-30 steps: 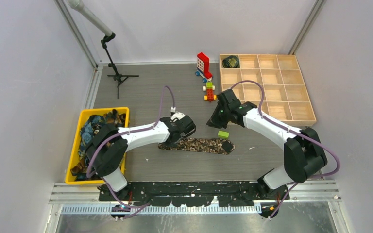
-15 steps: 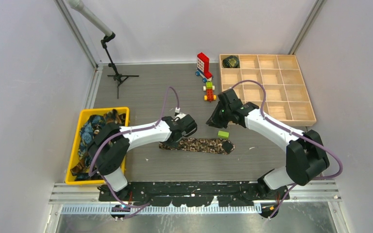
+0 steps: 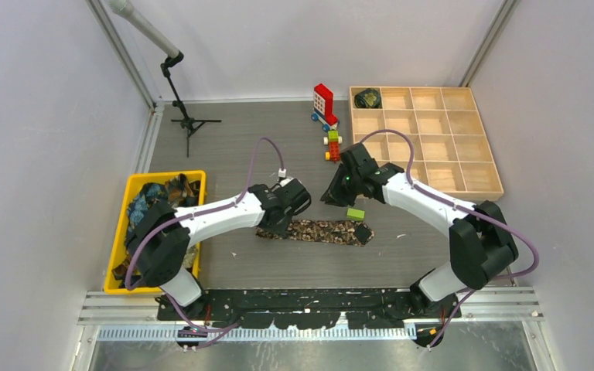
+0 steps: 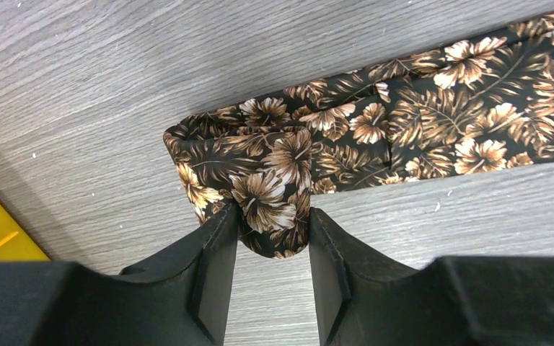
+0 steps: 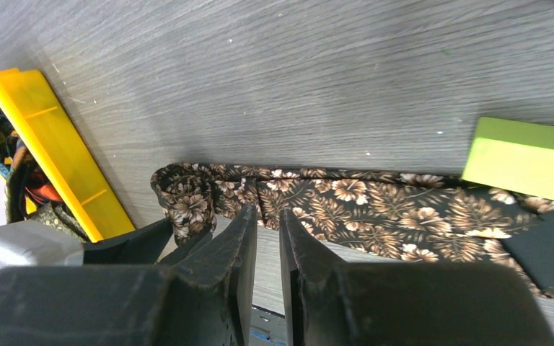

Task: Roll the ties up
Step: Roll the tie at the center of the board.

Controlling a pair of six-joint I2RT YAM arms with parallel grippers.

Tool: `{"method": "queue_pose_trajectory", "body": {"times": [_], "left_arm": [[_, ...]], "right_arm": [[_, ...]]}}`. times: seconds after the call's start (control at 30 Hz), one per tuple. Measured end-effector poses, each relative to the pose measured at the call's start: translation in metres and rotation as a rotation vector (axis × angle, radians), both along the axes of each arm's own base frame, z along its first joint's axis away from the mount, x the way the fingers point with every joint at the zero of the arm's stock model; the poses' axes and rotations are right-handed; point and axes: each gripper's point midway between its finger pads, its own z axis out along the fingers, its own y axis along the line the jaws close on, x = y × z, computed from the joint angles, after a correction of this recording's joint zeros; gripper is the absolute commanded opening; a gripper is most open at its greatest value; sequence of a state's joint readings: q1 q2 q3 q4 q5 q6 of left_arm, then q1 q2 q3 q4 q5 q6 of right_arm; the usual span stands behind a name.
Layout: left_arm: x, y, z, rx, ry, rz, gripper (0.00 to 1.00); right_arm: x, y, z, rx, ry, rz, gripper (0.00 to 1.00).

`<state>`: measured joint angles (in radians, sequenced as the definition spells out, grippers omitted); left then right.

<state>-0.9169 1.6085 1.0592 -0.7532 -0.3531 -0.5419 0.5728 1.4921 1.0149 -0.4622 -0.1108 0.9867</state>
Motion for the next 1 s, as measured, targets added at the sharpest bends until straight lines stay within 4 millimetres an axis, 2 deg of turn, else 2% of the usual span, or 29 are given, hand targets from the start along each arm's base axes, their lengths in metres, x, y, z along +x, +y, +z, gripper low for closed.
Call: {"method": "queue_pose_trajectory", "body": {"times": [0.2,0.37,0.53,0.7,0.8,1.0], "left_arm": [[-0.004,0.000,0.007,-0.040,-0.011,-0.006,0.52],[-0.009,0.002,0.003,-0.055,0.002,-0.010,0.52],[-0.010,-0.001,0.002,-0.075,0.008,-0.015,0.53],[-0.009,-0.003,0.008,-0.098,-0.006,-0.018,0.46],[-0.008,-0.002,0.008,-0.097,-0.009,-0.018,0.39],[-0.003,0.006,0.009,-0.055,-0.035,-0.025,0.26]], "right_arm": [[-0.007,0.026,-0.008,0.006,0.019,0.055,0.24],[-0.010,0.046,-0.011,0.017,0.018,0.091,0.24],[-0.013,0.058,-0.015,0.036,0.027,0.106,0.25],[-0.016,0.070,-0.018,0.065,0.040,0.122,0.25],[-0.021,0.083,-0.023,0.085,0.051,0.140,0.25],[-0.034,0.104,-0.048,0.096,0.102,0.181,0.25]]}}
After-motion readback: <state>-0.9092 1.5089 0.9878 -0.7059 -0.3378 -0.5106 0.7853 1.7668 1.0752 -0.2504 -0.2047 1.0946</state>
